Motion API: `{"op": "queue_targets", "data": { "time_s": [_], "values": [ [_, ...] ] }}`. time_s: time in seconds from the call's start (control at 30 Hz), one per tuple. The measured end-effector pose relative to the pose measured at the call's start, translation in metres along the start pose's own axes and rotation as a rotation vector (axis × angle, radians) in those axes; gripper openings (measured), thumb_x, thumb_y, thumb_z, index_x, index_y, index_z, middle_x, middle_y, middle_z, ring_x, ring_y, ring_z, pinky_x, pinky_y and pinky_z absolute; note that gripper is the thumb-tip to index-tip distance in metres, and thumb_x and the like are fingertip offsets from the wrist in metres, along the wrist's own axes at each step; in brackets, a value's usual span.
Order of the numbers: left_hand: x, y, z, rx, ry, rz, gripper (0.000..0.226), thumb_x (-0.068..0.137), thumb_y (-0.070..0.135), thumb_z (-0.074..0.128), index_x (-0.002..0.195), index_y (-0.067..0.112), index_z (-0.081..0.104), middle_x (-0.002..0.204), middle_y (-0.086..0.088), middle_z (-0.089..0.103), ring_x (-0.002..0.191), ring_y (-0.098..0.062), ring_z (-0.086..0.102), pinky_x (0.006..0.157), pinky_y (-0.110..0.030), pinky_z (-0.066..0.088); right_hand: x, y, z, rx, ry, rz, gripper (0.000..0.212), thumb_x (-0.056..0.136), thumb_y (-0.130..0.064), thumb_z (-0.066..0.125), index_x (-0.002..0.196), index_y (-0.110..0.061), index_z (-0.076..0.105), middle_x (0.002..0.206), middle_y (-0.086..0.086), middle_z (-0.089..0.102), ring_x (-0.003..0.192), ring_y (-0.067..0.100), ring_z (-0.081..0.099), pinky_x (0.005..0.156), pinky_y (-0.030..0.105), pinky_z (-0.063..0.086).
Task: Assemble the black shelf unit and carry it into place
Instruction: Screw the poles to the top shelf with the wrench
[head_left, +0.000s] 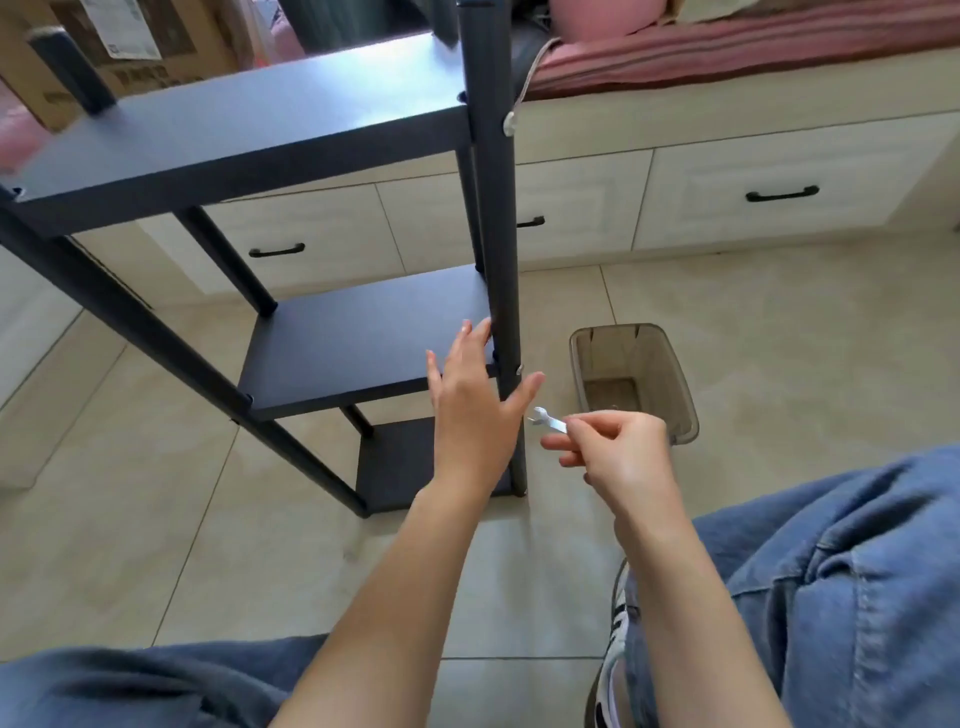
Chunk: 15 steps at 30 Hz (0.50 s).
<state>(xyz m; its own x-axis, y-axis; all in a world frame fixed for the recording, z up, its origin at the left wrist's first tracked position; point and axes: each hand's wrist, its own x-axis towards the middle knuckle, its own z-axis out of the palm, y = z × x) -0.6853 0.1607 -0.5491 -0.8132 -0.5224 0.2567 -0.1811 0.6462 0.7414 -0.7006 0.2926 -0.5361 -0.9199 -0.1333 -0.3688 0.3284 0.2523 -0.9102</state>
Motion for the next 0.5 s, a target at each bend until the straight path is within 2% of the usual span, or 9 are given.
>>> {"op": "queue_targets", "data": {
  "time_s": [0.1, 0.2, 0.3, 0.4, 0.43, 0.5],
  "values": [
    [0.019, -0.004, 0.006, 0.153, -0.084, 0.003, 0.054, 0.094, 0.033, 0.068, 0.138, 0.01, 0.047, 0.143, -0.009, 0.056, 0.144, -0.02, 0.04, 0.122, -0.04, -0.009, 0.0, -0.019, -0.011, -0.058, -0.02, -0.022, 0.018, 0.096, -0.009, 0.053, 0.102, -0.01, 0.07, 0.074, 0.001, 0.076, 0.063, 0.008, 0.069, 0.057, 0.019, 0.04],
    [0.032, -0.009, 0.001, 0.196, -0.175, -0.003, 0.042, 0.096, 0.029, 0.066, 0.131, 0.016, 0.049, 0.133, -0.004, 0.062, 0.138, -0.019, 0.046, 0.122, -0.044, 0.001, -0.007, -0.031, -0.015, -0.182, -0.031, -0.056, 0.023, 0.099, -0.01, 0.049, 0.11, -0.008, 0.069, 0.079, 0.001, 0.075, 0.071, 0.011, 0.068, 0.057, 0.02, 0.042],
    [0.04, -0.011, -0.01, 0.191, -0.238, 0.032, 0.033, 0.092, 0.026, 0.071, 0.118, 0.022, 0.051, 0.111, 0.006, 0.064, 0.119, -0.022, 0.059, 0.119, -0.047, 0.008, -0.015, -0.044, -0.011, -0.309, -0.112, -0.024, 0.021, 0.1, -0.008, 0.047, 0.111, -0.009, 0.065, 0.083, 0.004, 0.074, 0.075, 0.014, 0.07, 0.056, 0.019, 0.045],
    [0.037, -0.013, -0.021, 0.187, -0.29, 0.079, 0.045, 0.09, 0.023, 0.074, 0.129, 0.021, 0.053, 0.104, 0.014, 0.057, 0.116, -0.022, 0.059, 0.119, -0.05, 0.011, -0.023, -0.06, -0.005, -0.492, -0.26, -0.062, 0.016, 0.098, -0.008, 0.053, 0.114, -0.011, 0.055, 0.099, 0.011, 0.071, 0.089, 0.024, 0.07, 0.078, 0.034, 0.056],
    [0.034, -0.016, -0.025, 0.183, -0.304, 0.096, 0.049, 0.09, 0.023, 0.074, 0.133, 0.02, 0.052, 0.107, 0.015, 0.057, 0.119, -0.022, 0.058, 0.119, -0.05, 0.011, -0.028, -0.066, -0.006, -0.555, -0.329, -0.074, 0.017, 0.097, -0.007, 0.054, 0.113, -0.013, 0.053, 0.102, 0.012, 0.07, 0.09, 0.025, 0.07, 0.077, 0.035, 0.056],
    [0.029, -0.023, -0.037, 0.173, -0.342, 0.122, 0.054, 0.09, 0.024, 0.074, 0.138, 0.021, 0.051, 0.115, 0.012, 0.061, 0.125, -0.021, 0.055, 0.119, -0.048, 0.01, -0.037, -0.082, -0.014, -0.697, -0.482, -0.101, 0.017, 0.097, -0.003, 0.051, 0.111, -0.013, 0.053, 0.1, 0.011, 0.071, 0.084, 0.023, 0.072, 0.065, 0.03, 0.055]
  ]
}}
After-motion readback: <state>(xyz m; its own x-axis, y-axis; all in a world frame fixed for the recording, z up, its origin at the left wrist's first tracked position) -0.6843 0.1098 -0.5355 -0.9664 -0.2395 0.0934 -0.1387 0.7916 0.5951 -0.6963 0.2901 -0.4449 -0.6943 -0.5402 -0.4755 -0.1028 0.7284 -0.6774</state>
